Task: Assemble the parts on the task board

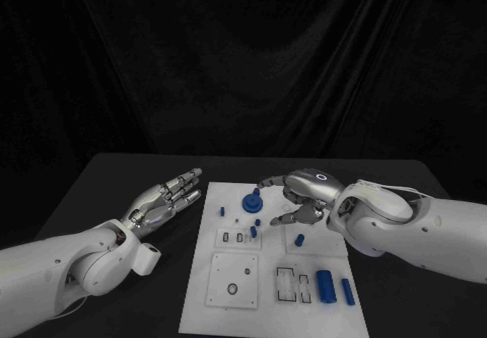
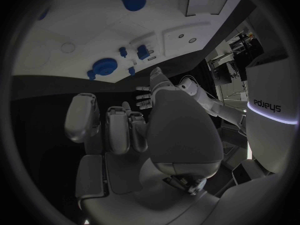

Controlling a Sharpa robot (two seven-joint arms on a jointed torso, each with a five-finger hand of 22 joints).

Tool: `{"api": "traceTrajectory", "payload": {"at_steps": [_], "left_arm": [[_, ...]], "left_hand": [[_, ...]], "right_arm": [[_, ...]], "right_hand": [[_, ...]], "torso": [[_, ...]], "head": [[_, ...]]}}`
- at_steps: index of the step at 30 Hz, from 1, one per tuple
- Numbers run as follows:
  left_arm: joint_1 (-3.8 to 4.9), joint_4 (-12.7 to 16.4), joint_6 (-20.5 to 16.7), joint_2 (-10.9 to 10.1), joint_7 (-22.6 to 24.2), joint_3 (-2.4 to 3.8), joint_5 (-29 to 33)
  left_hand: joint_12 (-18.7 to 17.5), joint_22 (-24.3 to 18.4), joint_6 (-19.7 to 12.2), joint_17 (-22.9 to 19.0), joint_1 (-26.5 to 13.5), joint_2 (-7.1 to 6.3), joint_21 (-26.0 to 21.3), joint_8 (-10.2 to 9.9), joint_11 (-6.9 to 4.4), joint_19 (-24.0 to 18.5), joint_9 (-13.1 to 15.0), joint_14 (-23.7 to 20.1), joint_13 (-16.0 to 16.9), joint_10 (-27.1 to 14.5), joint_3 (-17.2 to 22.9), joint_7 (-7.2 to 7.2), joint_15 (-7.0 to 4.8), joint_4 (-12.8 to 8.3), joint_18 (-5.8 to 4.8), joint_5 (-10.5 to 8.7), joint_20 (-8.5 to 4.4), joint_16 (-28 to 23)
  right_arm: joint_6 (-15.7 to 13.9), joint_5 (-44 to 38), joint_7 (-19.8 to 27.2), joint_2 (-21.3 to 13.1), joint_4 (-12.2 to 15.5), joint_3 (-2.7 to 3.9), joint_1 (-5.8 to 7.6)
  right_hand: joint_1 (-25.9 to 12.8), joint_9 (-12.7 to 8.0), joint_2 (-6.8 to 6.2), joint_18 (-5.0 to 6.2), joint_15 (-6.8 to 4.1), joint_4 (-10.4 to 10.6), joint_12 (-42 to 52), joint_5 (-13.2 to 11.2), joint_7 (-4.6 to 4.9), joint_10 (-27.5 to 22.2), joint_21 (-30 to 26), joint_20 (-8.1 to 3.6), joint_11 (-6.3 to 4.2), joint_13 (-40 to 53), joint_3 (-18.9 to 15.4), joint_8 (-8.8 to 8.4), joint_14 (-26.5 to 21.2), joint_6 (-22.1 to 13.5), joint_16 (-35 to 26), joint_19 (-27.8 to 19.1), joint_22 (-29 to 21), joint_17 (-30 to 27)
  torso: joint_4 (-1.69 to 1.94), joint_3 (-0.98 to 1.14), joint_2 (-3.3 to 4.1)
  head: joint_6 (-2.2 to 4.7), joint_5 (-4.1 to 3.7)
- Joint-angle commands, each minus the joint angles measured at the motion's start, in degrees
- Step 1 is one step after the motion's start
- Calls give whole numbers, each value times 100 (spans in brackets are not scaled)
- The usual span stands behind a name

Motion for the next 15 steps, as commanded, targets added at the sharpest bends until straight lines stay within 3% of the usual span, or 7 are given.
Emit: {"api": "traceTrajectory", "payload": {"at_steps": [1,6,9,10,12,14,15], "left_arm": [[144,104,-644,-14,161,10,3],[357,232,-1049,-9,59,11,3],[448,283,-1226,0,-140,11,-102],[480,293,-1266,4,-245,11,-225],[543,311,-1298,15,-495,11,-555],[614,334,-1282,40,-888,11,-917],[653,345,-1238,63,-1143,11,-1063]], "left_hand": [[-37,32,51,-9,-9,-57,69,26,102,57,11,13,-6,0,62,41,107,-52,66,30,72,-21],[-6,134,179,40,-62,-132,273,35,337,323,21,161,26,110,215,99,262,-77,58,37,144,36],[111,259,248,192,-113,-190,549,38,689,700,26,737,157,625,289,61,414,-28,28,14,163,210],[465,421,309,438,-154,-206,901,48,1007,1232,35,1671,493,1793,310,127,604,41,-71,-24,182,541],[745,595,323,670,-169,-251,1314,45,1129,1942,35,2495,912,2719,351,178,687,113,-217,-138,143,790],[1307,858,471,920,-142,-327,1941,75,1280,3082,56,3482,1168,3335,391,284,715,192,-264,-185,122,1448],[1450,872,490,939,-119,-349,1994,73,1301,3217,57,3536,1206,3347,420,302,717,234,-273,-214,100,1583]], "right_arm": [[-446,95,44,-220,190,-3,66],[-678,166,153,-535,313,-5,117],[-740,181,175,-634,304,-6,127],[-750,184,178,-660,294,-6,130],[-767,189,179,-705,269,-6,133],[-795,193,168,-754,247,-7,136],[-814,194,163,-786,241,-7,136]], "right_hand": [[-3,25,67,44,-23,-6,-5,-6,17,491,10,-37,-24,1384,41,63,380,149,4,8,861,773],[4,60,146,18,-13,-10,53,-9,41,545,136,-31,-7,1442,97,162,403,386,77,58,906,835],[-19,66,183,11,-10,-12,67,-9,46,558,171,-29,-3,1456,117,201,413,472,103,75,921,856],[-18,68,208,9,-8,-14,71,-7,51,562,182,-28,0,1460,135,218,416,510,106,80,926,859],[-16,66,221,9,-7,-15,71,-7,53,562,184,-27,1,1460,144,223,416,517,108,82,928,860],[-11,56,256,8,-4,-17,73,-5,58,564,188,-24,5,1462,169,238,419,532,112,86,932,864],[-6,49,287,8,-1,-19,64,-3,62,556,189,-22,8,1453,189,250,419,546,111,88,935,862]], "torso": [[1,2,-4],[-4,3,-7],[-5,6,-17],[-1,10,-23],[-8,28,-50],[-30,50,-74],[-43,69,-93]], "head": [[253,56],[436,74],[471,73],[462,71],[412,74],[346,102],[310,120]]}}
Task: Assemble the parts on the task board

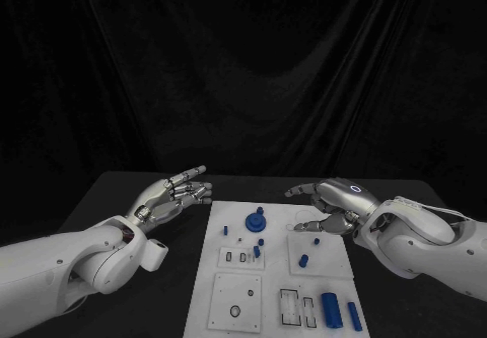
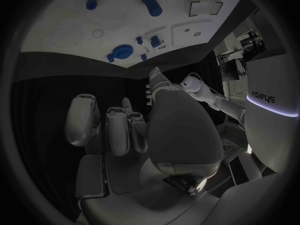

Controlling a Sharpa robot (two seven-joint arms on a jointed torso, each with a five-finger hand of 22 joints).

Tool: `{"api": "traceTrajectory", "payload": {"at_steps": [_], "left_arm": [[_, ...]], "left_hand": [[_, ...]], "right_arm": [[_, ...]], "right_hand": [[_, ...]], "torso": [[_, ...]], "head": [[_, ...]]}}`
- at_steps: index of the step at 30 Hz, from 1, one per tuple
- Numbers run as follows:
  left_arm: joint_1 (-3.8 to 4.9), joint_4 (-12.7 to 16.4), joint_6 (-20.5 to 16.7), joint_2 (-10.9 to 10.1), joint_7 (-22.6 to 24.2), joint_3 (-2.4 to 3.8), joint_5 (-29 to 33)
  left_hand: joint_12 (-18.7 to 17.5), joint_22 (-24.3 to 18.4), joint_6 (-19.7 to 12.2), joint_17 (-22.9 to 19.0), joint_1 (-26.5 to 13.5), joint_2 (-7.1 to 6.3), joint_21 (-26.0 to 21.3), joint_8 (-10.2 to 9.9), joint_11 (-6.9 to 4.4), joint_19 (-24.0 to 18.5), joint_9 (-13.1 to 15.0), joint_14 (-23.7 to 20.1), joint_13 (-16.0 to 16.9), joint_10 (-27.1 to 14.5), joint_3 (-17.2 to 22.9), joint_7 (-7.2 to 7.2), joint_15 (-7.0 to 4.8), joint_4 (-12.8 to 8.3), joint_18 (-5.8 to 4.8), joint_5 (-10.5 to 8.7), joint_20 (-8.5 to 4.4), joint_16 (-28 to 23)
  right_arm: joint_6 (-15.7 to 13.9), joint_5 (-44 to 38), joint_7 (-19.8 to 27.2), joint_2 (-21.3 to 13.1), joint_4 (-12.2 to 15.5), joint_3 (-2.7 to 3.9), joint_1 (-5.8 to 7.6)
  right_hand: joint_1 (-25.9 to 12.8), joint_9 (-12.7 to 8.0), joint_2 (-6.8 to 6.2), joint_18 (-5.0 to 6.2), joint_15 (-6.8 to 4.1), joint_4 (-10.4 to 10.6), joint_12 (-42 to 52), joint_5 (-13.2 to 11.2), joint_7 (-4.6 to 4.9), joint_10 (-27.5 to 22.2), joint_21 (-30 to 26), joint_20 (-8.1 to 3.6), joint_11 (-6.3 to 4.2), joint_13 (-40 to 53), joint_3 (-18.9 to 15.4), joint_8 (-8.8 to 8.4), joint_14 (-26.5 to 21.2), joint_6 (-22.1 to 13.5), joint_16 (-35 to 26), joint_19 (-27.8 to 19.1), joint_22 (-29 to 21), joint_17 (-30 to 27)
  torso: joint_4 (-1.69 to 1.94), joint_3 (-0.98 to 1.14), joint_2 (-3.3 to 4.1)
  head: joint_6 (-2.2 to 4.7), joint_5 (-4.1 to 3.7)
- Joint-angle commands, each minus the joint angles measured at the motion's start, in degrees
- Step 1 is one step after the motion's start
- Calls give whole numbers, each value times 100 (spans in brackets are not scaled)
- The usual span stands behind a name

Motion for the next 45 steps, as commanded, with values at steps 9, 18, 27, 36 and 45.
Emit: {"api": "traceTrajectory", "payload": {"at_steps": [9,18,27,36,45], "left_arm": [[305,-21,845,457,-3253,8,-2216],[342,-382,1574,1166,-4745,8,-3197],[347,-624,1822,1687,-5627,9,-3609],[348,-793,2098,2042,-6418,9,-3664],[348,-984,2262,2323,-6764,10,-3672]], "left_hand": [[5271,1771,3146,2477,-1312,66,3087,1215,-980,2645,483,2007,3688,2090,-467,413,-1026,264,198,-1480,-690,5053],[7669,5060,3348,7304,-2067,154,5785,2528,-1185,3471,1590,5136,7538,5438,-1099,107,-1264,238,-107,-2127,-873,7600],[7809,6106,2959,8139,-2200,145,6303,3887,-1420,4279,3503,5799,7907,5865,-1235,-122,-1470,286,-281,-2120,-1097,7699],[7809,6462,2993,8139,-2343,101,6432,4310,-1584,4657,4420,5799,7907,5865,-1298,-282,-1634,258,-357,-2108,-1256,7699],[7809,6410,2974,8139,-2261,55,6387,4240,-1604,4631,4533,5799,7907,5865,-1258,-297,-1660,217,-346,-2171,-1287,7699]], "right_arm": [[-345,50,-19,-265,-56,1,10],[-312,50,-42,-333,-126,1,-45],[-292,50,-103,-369,-157,0,-94],[-225,50,-196,-369,-160,0,-102],[-195,50,-223,-315,-177,0,-110]], "right_hand": [[-39,-50,251,0,16,-18,44,9,39,579,70,17,32,1478,135,146,433,218,54,54,957,894],[-58,-68,355,-6,35,-33,56,31,76,590,100,33,58,1491,172,264,442,402,72,75,973,909],[-62,-78,390,-5,41,-39,50,60,86,585,95,38,66,1484,183,288,443,442,73,77,973,909],[-91,-90,413,-3,46,-34,45,93,92,580,88,42,71,1480,181,297,443,457,68,77,972,905],[-111,-97,426,-4,48,-33,43,116,95,579,91,44,73,1478,180,305,444,470,67,80,973,904]], "torso": [[-75,182,-194],[-110,302,-322],[-183,340,-392],[-235,365,-405],[-274,427,-392]], "head": [[-470,94],[-743,100],[-971,91],[-1155,71],[-1220,42]]}}
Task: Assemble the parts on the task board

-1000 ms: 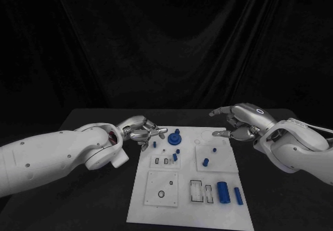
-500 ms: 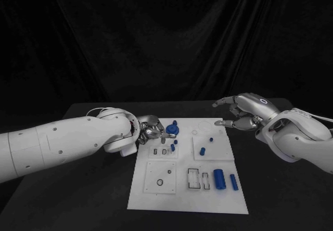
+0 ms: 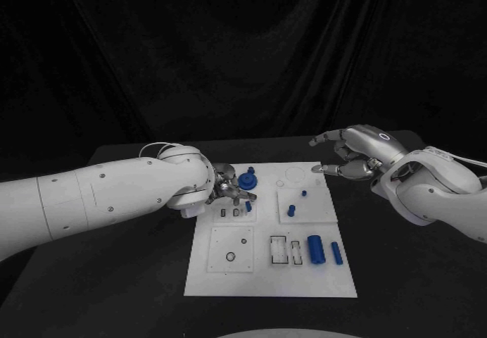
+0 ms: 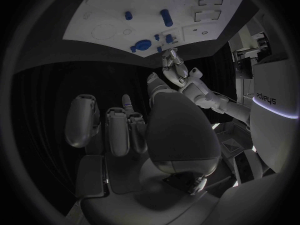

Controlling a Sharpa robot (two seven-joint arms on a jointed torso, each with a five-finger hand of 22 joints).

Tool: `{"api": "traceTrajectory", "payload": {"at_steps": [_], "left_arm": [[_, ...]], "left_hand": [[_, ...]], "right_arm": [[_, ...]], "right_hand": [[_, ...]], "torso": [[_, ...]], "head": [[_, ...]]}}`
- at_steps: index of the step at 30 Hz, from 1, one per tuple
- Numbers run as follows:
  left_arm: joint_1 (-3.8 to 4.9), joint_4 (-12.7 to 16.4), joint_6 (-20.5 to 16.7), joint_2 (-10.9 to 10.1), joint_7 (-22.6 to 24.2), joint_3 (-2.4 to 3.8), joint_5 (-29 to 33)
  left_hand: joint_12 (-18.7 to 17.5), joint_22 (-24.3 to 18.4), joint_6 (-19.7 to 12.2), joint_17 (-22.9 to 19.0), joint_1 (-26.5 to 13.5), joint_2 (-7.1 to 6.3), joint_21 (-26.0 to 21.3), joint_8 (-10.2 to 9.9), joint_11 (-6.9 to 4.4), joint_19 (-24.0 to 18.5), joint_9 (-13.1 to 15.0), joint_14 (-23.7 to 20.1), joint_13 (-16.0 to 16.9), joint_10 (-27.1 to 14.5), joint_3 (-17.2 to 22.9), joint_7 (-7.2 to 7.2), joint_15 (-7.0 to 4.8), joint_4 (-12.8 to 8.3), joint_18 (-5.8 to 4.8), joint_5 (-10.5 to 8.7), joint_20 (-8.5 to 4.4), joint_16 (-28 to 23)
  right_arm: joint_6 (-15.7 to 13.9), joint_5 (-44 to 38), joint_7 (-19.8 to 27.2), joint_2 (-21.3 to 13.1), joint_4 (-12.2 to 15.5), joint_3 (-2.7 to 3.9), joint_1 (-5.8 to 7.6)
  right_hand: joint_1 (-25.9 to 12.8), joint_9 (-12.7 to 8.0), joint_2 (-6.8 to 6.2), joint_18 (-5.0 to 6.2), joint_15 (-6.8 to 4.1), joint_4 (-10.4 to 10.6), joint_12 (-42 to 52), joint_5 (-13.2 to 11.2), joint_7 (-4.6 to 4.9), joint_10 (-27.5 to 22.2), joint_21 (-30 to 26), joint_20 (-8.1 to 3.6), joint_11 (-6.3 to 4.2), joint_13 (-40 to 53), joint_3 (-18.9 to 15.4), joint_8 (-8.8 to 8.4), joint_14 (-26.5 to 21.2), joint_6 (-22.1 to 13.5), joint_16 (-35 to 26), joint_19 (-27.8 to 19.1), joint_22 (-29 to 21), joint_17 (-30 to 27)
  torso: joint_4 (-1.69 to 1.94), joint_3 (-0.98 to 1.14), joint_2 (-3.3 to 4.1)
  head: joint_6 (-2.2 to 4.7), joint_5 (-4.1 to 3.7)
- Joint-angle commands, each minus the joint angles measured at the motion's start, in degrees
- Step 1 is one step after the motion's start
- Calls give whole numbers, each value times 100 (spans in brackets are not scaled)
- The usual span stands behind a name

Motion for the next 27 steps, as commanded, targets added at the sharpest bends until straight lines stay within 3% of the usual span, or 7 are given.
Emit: {"api": "traceTrajectory", "payload": {"at_steps": [1,5,8,12,20,25,27], "left_arm": [[16,-63,264,80,-336,6,-58],[15,-131,307,169,-369,6,-59],[14,-184,347,232,-396,6,-59],[13,-259,376,301,-390,6,-59],[10,-419,443,435,-335,6,-60],[4,-521,505,512,-317,6,-60],[1,-552,520,531,-315,6,-60]], "left_hand": [[37,-30,-12,1506,23,-38,-42,-62,-40,-14,17,595,1497,598,23,-24,-44,-18,-70,-47,-39,37],[37,-26,1,1506,25,-24,-59,-211,-44,1,17,595,1497,598,59,-22,-50,-7,-72,-58,-50,37],[37,-31,29,1506,33,-20,-69,-270,-46,2,15,595,1497,598,77,-23,-53,-10,-72,-46,-53,37],[37,-49,73,1506,53,-9,-90,-371,-49,-4,18,595,1497,598,115,-25,-58,-20,-68,-5,-58,37],[37,-104,167,1506,175,-14,-158,-632,-51,-36,53,595,1497,598,245,-27,-61,-101,-55,199,-65,37],[37,-76,284,1506,292,-45,-174,-842,-61,-6,69,595,1497,598,351,-39,-67,-191,-61,391,-70,37],[37,-76,311,1506,340,-53,-182,-904,-65,-6,74,595,1497,598,390,-46,-71,-227,-60,432,-74,37]], "right_arm": [[1,-10,-138,9,-7,2,-15],[-2,-10,-146,18,-19,2,-18],[1,-10,-151,29,-31,2,-21],[2,-10,-151,45,-47,2,-30],[5,-10,-143,65,-89,2,-68],[2,-10,-134,76,-100,2,-91],[4,-10,-130,80,-102,2,-96]], "right_hand": [[-5,-11,47,-2,48,5,18,31,-6,577,11,4,32,1472,30,43,444,48,17,38,974,901],[-8,-12,50,-3,48,3,19,39,-5,579,17,5,33,1474,29,46,445,53,18,40,975,902],[-8,-12,50,-3,48,3,19,39,-5,579,17,5,33,1474,29,46,445,53,18,40,975,902],[-15,-14,52,-1,49,3,19,49,-3,578,7,6,34,1473,28,50,444,59,13,38,973,897],[-21,-16,53,-1,49,3,19,54,-1,578,10,6,35,1473,26,52,445,64,16,39,974,900],[-21,-16,53,-1,49,3,19,54,-1,578,10,6,35,1473,26,52,445,64,16,39,974,900],[-29,-18,52,1,50,3,14,60,3,574,-1,7,37,1468,22,57,443,72,4,37,971,889]], "torso": [[-22,43,9],[-27,54,4],[-47,82,6],[-44,69,1],[-39,101,-13],[-33,92,-20],[-43,101,-27]], "head": [[-20,-10],[-48,-19],[-64,-14],[-73,-16],[-83,-28],[-74,-31],[-79,-36]]}}
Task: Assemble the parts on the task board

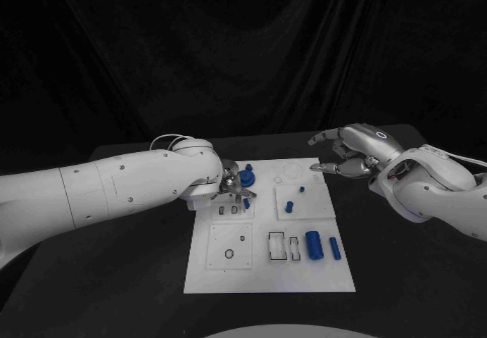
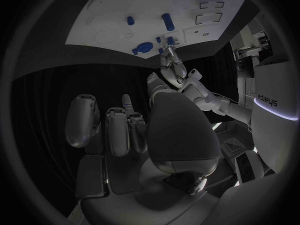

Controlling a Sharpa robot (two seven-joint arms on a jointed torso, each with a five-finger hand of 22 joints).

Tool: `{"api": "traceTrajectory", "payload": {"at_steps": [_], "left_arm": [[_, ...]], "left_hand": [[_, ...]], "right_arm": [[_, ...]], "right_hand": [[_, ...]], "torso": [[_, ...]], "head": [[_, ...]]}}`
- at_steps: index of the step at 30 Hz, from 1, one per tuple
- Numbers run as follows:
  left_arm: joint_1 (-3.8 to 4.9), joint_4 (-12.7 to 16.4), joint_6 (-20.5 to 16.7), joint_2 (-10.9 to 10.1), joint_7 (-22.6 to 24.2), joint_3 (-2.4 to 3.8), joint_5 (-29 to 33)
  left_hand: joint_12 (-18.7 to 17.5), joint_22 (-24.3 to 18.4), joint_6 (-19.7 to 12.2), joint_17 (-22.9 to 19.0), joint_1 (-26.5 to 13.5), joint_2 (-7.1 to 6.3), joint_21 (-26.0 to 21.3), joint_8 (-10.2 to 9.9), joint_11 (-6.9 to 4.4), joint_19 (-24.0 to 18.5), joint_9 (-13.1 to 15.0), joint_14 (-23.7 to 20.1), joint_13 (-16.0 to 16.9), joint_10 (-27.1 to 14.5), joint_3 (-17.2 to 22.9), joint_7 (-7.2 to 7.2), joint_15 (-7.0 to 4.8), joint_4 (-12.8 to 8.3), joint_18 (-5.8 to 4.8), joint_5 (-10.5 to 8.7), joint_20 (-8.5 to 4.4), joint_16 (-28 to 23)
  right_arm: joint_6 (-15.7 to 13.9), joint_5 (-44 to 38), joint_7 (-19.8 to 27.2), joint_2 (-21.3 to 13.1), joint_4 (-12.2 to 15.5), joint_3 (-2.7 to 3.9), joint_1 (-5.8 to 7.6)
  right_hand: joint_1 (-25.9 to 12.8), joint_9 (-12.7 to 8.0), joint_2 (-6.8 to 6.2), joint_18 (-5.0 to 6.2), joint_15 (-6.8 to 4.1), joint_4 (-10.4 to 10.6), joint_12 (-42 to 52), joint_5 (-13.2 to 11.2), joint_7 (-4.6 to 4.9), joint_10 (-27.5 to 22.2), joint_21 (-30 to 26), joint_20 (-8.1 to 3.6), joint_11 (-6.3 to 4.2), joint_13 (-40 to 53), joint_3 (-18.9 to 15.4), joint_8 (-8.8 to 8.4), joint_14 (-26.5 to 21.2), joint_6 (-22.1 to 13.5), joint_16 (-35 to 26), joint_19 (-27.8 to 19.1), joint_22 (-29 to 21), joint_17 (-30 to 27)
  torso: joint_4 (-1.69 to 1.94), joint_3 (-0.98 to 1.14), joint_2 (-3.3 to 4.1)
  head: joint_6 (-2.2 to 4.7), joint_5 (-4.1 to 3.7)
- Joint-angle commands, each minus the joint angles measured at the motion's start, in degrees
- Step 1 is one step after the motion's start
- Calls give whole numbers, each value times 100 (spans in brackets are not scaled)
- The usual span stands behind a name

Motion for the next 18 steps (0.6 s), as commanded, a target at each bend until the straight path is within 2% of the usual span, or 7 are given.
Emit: {"api": "traceTrajectory", "payload": {"at_steps": [1,7,14,18], "left_arm": [[-1,-42,147,33,45,6,-5],[-9,-106,196,65,48,6,-5],[-21,-179,245,123,74,5,-5],[-38,-239,276,170,98,5,-5]], "left_hand": [[35,1,57,1507,104,-8,-28,-87,-48,-7,13,594,1490,612,80,-9,-33,-29,-61,53,-34,37],[35,3,94,1507,189,-7,-41,-184,-58,-4,31,594,1490,612,170,-18,-42,-94,-60,60,-41,37],[35,-1,122,1507,245,-7,-54,-256,-65,-7,51,594,1490,612,244,-25,-48,-142,-59,99,-47,37],[35,-7,139,1507,269,-4,-63,-288,-68,-12,62,594,1490,612,283,-29,-50,-164,-57,121,-49,37]], "right_arm": [[-4,-13,-82,7,-4,4,-18],[2,-13,-76,6,-8,4,-26],[5,-12,-64,20,-16,4,-40],[8,-12,-58,29,-20,4,-46]], "right_hand": [[-29,-8,53,1,50,3,14,40,3,573,-1,7,37,1469,23,34,443,31,4,37,972,890],[-29,-8,53,1,50,3,14,40,3,573,-1,7,37,1469,23,34,443,31,4,37,972,890],[-33,-9,55,2,51,1,12,48,6,571,-6,8,39,1467,22,38,442,39,0,36,971,887],[-33,-9,55,2,51,1,12,48,6,571,-6,8,39,1467,22,38,442,39,0,36,971,887]], "torso": [[-3,5,-8],[-15,14,-23],[-26,14,-23],[-7,15,-21]], "head": [[-2,-13],[-28,-14],[-51,-10],[-63,-31]]}}
